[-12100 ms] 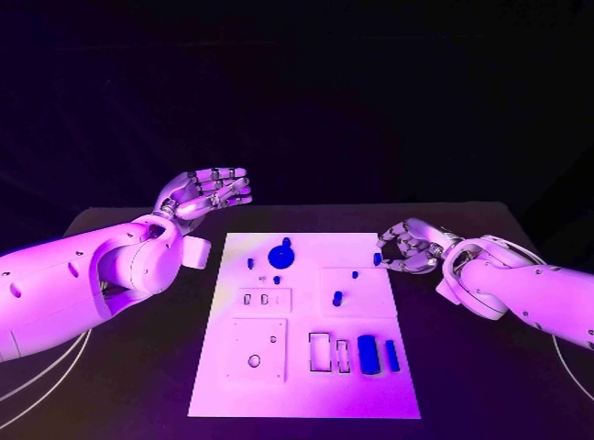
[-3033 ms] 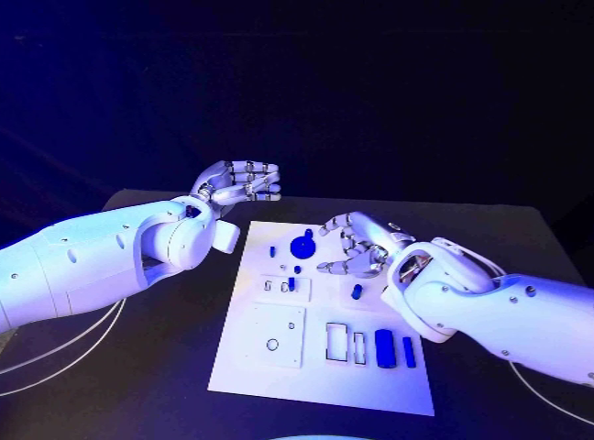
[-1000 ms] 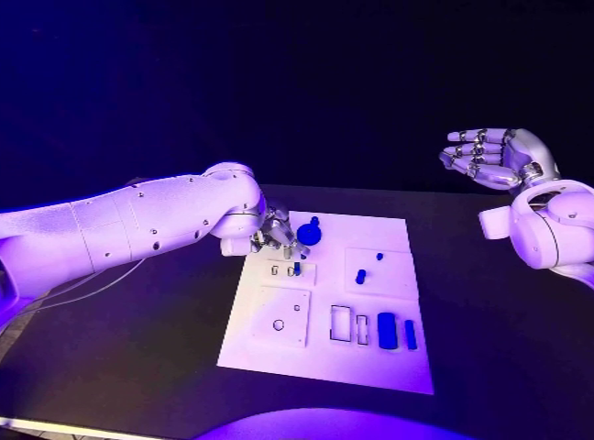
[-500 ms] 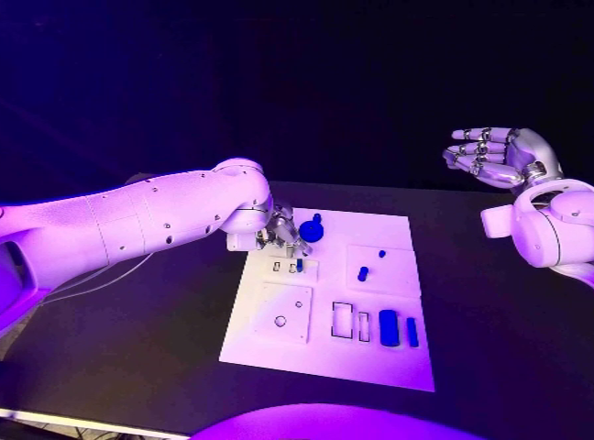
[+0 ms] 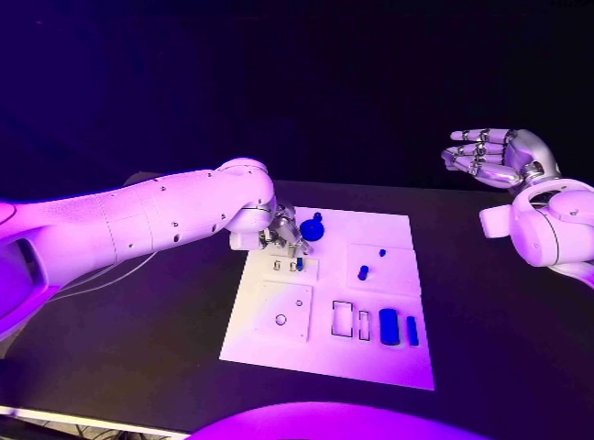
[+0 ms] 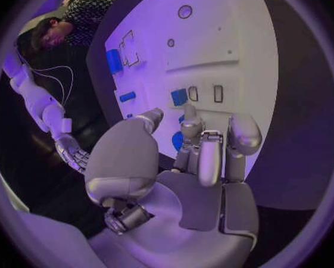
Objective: Assemble the parts on the task board
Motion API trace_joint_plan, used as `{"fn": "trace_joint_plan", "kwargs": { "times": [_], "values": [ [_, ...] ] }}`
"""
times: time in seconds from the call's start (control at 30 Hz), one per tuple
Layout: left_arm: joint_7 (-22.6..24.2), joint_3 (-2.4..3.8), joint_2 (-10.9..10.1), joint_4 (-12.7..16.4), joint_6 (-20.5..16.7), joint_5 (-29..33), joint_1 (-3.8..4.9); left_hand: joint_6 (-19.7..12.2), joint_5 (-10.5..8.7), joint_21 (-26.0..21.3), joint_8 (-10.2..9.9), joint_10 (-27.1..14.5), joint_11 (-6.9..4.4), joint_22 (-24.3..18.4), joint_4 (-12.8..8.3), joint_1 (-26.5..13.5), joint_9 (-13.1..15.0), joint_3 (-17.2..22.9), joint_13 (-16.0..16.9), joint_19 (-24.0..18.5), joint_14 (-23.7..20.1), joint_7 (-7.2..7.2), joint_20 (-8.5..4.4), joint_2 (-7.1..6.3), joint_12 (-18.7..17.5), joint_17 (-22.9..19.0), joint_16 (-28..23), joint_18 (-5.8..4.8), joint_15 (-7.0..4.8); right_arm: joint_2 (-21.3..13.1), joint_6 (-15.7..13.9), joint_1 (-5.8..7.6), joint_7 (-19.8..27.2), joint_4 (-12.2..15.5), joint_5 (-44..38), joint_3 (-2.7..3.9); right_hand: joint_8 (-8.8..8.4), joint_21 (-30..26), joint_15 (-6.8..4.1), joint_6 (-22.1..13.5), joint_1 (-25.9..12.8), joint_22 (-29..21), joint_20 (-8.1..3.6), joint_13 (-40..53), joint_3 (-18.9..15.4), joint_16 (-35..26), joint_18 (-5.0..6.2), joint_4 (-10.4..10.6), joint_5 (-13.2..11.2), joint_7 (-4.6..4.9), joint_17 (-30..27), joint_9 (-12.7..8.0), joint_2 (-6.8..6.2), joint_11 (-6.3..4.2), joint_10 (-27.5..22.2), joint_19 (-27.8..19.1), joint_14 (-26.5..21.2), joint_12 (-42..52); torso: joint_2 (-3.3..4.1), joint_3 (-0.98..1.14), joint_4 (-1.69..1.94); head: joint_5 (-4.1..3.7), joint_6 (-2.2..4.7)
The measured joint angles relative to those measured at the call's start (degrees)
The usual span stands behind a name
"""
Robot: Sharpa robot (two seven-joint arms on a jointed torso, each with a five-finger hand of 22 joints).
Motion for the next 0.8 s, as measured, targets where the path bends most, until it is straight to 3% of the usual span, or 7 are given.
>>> {"fn": "trace_joint_plan", "kwargs": {
  "times": [0.8],
  "values": [
    [0.1,-0.99,1.1,-1.9,1.6,1.2,-0.08,0.0,0.00,0.0,-0.2,-0.1,0.06,-0.1,0.0,0.7,0.0,0.0,0.0,-0.2,0.0,0.00,0.17,0.70,0.0,0.0,0.0,0.00,0.00,0.5,0.5,-0.20,-0.9,-0.3,0.0,-0.05,0.00,0.0,0.00,0.3,-0.2,-0.2,-0.22,0.0,-0.2,0.0,-0.01,-0.2,0.0,-0.08,-0.1,0.0,0.17,0.00,0.0,0.2,0.0,0.0,0.07,0.08,0.00,-0.10,-0.23]
  ]
}}
